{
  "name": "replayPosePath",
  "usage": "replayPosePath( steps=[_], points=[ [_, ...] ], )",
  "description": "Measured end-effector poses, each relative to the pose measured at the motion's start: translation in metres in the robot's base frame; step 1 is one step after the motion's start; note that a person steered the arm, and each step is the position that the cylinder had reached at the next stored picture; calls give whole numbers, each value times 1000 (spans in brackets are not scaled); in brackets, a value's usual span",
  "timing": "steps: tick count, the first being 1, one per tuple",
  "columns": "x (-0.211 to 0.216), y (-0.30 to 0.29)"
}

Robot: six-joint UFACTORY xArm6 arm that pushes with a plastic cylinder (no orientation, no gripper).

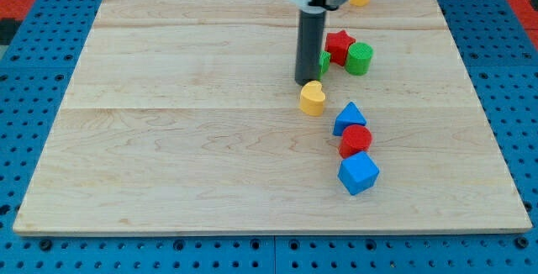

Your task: Slide the yellow heart towards the left side of the board

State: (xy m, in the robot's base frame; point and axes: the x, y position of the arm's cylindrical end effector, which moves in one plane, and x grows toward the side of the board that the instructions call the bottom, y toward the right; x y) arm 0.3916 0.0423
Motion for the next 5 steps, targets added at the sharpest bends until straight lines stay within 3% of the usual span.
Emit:
replayPosePath(
  steps=[2,3,5],
  points=[
    [3,56],
    [29,46],
    [35,-47]
  ],
)
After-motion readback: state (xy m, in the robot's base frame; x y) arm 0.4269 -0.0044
